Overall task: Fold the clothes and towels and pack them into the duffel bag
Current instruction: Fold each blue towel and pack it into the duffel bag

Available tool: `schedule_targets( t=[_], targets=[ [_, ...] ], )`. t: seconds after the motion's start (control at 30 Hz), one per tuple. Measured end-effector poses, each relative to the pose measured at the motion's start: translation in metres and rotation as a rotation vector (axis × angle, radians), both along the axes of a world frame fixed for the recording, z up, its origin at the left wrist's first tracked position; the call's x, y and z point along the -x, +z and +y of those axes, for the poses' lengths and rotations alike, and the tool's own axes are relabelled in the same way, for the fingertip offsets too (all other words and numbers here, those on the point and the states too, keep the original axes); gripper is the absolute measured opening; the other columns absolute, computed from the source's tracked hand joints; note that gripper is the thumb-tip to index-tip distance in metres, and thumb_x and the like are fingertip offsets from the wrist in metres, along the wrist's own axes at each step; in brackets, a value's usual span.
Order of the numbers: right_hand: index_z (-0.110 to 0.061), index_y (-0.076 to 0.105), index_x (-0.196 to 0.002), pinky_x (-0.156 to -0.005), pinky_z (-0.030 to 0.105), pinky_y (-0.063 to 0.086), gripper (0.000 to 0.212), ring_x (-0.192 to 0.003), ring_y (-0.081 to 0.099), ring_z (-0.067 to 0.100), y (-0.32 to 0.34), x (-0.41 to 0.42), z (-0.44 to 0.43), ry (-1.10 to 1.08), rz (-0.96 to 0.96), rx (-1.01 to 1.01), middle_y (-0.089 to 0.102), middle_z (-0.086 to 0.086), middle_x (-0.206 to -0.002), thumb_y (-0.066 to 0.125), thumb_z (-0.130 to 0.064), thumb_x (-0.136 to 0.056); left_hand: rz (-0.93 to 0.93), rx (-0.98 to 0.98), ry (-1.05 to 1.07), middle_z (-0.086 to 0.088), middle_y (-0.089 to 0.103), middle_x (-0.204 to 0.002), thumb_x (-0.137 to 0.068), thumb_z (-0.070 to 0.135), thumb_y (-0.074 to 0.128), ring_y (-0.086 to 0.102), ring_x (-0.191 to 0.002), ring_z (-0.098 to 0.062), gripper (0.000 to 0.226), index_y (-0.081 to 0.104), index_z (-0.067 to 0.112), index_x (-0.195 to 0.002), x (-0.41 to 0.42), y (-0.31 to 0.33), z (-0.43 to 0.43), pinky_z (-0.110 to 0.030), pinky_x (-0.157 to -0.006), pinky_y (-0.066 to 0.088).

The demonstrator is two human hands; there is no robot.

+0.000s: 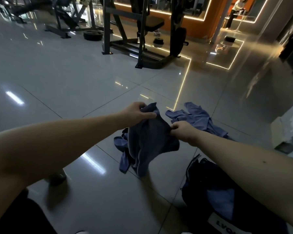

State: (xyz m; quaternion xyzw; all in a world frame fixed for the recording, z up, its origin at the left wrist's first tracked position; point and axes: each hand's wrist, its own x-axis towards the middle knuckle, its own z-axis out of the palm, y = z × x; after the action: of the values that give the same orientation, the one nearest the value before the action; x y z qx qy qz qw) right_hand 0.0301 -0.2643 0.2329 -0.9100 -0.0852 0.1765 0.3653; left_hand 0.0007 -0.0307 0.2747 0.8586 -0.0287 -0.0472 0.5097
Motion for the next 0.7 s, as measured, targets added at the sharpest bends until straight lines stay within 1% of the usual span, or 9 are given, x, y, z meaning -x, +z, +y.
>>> schedule_targets(
  t=[0.1, 0.17, 0.23, 0.33, 0.4, 0.47, 0.53, 0.63, 0.7],
  targets=[
    [-0.003, 0.065, -0.088, -0.074, 0.043, 0.051, 0.014, -0.083, 0.061, 0.029, -0.004, -0.011, -0.015, -0.137, 0.011, 0.018, 0.065, 0.016, -0.089, 0.059, -0.013, -0.094, -0.078, -0.063, 0.059, -0.010, 0.066, -0.092, -0.094, 0.035, 0.066, 0.060, -0.080, -0.017, 0.029, 0.067, 0.008, -0.103, -0.002, -0.005, 0.005, -0.028, -0.069, 0.048],
    [-0.010, 0.055, -0.070, -0.061, 0.035, 0.042, 0.030, -0.066, 0.051, 0.022, -0.005, -0.016, -0.025, -0.185, -0.018, 0.046, 0.055, 0.009, -0.072, 0.059, -0.023, -0.097, -0.102, -0.051, 0.103, -0.013, 0.065, -0.089, -0.097, 0.035, 0.062, 0.059, -0.078, -0.021, 0.032, 0.066, 0.004, -0.101, -0.005, -0.007, 0.010, -0.034, -0.074, 0.048],
    [-0.013, 0.049, -0.061, -0.055, 0.031, 0.034, 0.042, -0.056, 0.041, 0.019, -0.006, -0.020, -0.034, -0.192, -0.057, 0.118, 0.046, 0.006, -0.060, 0.062, -0.033, -0.096, -0.119, -0.036, 0.144, -0.011, 0.062, -0.084, -0.098, 0.036, 0.059, 0.058, -0.075, -0.021, 0.034, 0.065, 0.003, -0.097, -0.008, -0.008, 0.016, -0.035, -0.073, 0.047],
    [-0.009, 0.053, -0.060, -0.052, 0.031, 0.033, 0.048, -0.053, 0.046, 0.020, -0.004, -0.021, -0.040, -0.174, -0.126, 0.308, 0.050, 0.007, -0.058, 0.065, -0.042, -0.093, -0.153, -0.104, 0.174, -0.012, 0.059, -0.078, -0.098, 0.040, 0.057, 0.053, -0.069, -0.020, 0.039, 0.064, 0.003, -0.089, -0.013, -0.012, 0.019, -0.036, -0.067, 0.045],
    [-0.007, 0.058, -0.065, -0.056, 0.031, 0.037, 0.043, -0.061, 0.053, 0.022, 0.000, -0.022, -0.039, -0.174, -0.174, 0.301, 0.056, 0.008, -0.064, 0.067, -0.038, -0.092, -0.171, -0.129, 0.199, -0.007, 0.052, -0.069, -0.099, 0.039, 0.056, 0.048, -0.062, -0.018, 0.039, 0.060, 0.007, -0.078, -0.015, -0.016, 0.018, -0.034, -0.061, 0.040],
    [-0.006, 0.067, -0.081, -0.069, 0.032, 0.043, 0.025, -0.079, 0.059, 0.023, 0.007, -0.024, -0.039, -0.133, -0.216, 0.246, 0.064, 0.006, -0.081, 0.066, -0.028, -0.094, -0.193, -0.149, 0.239, -0.002, 0.046, -0.063, -0.100, 0.038, 0.054, 0.042, -0.056, -0.016, 0.040, 0.052, 0.014, -0.069, -0.016, -0.018, 0.017, -0.030, -0.057, 0.034],
    [-0.010, 0.071, -0.093, -0.076, 0.033, 0.047, 0.013, -0.088, 0.061, 0.023, 0.014, -0.024, -0.041, -0.083, -0.243, 0.233, 0.068, 0.006, -0.093, 0.062, -0.018, -0.096, -0.223, -0.184, 0.263, -0.002, 0.048, -0.063, -0.101, 0.035, 0.052, 0.042, -0.056, -0.015, 0.037, 0.054, 0.014, -0.070, -0.016, -0.013, 0.019, -0.030, -0.055, 0.033],
    [-0.007, 0.070, -0.092, -0.065, 0.028, 0.044, 0.012, -0.085, 0.062, 0.027, 0.028, -0.029, -0.049, -0.086, -0.280, 0.286, 0.068, 0.011, -0.091, 0.058, -0.009, -0.095, -0.277, -0.220, 0.291, -0.001, 0.057, -0.072, -0.101, 0.029, 0.054, 0.049, -0.063, -0.012, 0.026, 0.062, 0.013, -0.083, -0.018, 0.004, 0.027, -0.027, -0.058, 0.036],
    [-0.007, 0.071, -0.091, -0.061, 0.027, 0.042, 0.012, -0.081, 0.061, 0.026, 0.050, -0.033, -0.051, -0.130, -0.333, 0.306, 0.067, 0.010, -0.088, 0.062, -0.015, -0.095, -0.319, -0.227, 0.305, -0.003, 0.059, -0.076, -0.101, 0.028, 0.054, 0.052, -0.068, -0.014, 0.023, 0.064, 0.012, -0.088, -0.021, 0.027, 0.029, -0.024, -0.059, 0.037]
  ],
)
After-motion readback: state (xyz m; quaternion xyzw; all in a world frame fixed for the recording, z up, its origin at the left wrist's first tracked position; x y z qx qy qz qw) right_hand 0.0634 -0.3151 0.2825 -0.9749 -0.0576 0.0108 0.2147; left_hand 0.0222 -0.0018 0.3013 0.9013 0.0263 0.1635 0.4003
